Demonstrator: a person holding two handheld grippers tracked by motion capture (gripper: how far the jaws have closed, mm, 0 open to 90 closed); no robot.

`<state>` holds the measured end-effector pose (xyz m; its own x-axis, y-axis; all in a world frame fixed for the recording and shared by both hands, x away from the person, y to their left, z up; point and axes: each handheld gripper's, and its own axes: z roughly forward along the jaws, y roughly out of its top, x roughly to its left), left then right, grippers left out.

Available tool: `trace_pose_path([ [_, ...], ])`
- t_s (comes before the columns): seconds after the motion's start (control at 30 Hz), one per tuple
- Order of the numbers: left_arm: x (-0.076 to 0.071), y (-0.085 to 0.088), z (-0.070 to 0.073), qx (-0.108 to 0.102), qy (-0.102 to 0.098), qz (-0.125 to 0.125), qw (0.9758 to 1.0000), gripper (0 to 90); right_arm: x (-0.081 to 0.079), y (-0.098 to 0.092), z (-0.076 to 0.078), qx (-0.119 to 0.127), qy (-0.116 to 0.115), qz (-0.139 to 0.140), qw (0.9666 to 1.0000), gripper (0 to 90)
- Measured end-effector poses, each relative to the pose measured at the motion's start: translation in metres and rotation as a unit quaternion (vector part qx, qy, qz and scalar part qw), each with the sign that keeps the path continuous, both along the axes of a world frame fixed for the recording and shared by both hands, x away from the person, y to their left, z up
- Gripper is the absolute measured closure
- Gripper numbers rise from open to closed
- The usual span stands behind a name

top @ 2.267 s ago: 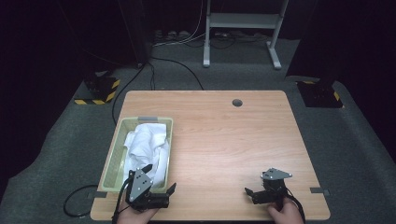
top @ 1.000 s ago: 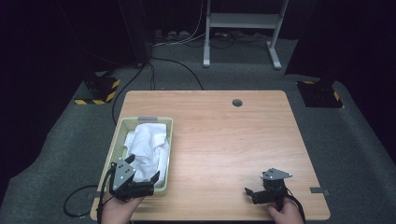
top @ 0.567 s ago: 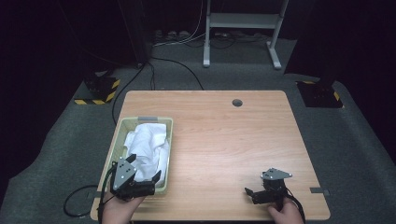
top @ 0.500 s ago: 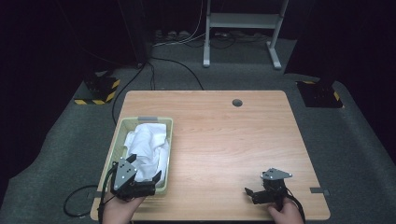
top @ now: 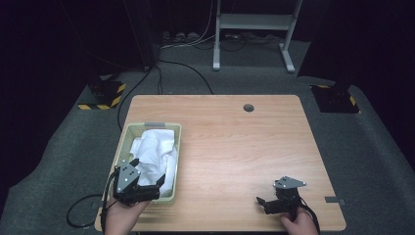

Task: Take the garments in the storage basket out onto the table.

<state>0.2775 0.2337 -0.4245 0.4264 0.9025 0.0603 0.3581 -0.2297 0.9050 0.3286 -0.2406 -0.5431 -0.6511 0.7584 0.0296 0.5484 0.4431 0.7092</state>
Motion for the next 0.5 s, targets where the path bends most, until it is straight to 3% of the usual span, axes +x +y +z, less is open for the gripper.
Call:
trace_pose_path([
  [0.5,0.018,0.006,-0.009,0.017,0.02,0.016,0.9995,1.4,0.0,0.0,0.0,0.002,0.002,0.0,1.0,0.1],
])
